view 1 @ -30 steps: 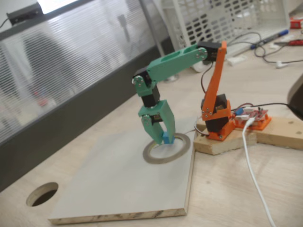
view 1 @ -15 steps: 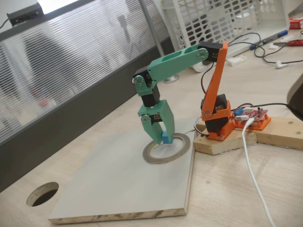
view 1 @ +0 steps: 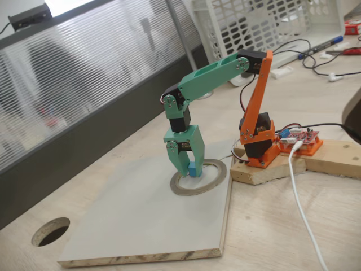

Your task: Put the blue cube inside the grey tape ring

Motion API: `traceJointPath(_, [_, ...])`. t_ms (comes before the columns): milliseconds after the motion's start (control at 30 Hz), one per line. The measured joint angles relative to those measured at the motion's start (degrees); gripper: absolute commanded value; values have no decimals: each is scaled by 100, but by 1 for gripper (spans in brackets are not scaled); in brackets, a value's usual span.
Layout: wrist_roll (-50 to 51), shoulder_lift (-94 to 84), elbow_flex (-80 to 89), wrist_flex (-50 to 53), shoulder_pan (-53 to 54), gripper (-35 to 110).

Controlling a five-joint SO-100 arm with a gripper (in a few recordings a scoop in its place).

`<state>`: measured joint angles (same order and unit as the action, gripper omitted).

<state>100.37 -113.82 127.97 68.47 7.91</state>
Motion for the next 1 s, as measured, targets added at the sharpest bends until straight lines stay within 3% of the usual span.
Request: traceJointPath(1000, [62,0,0,0,62,4])
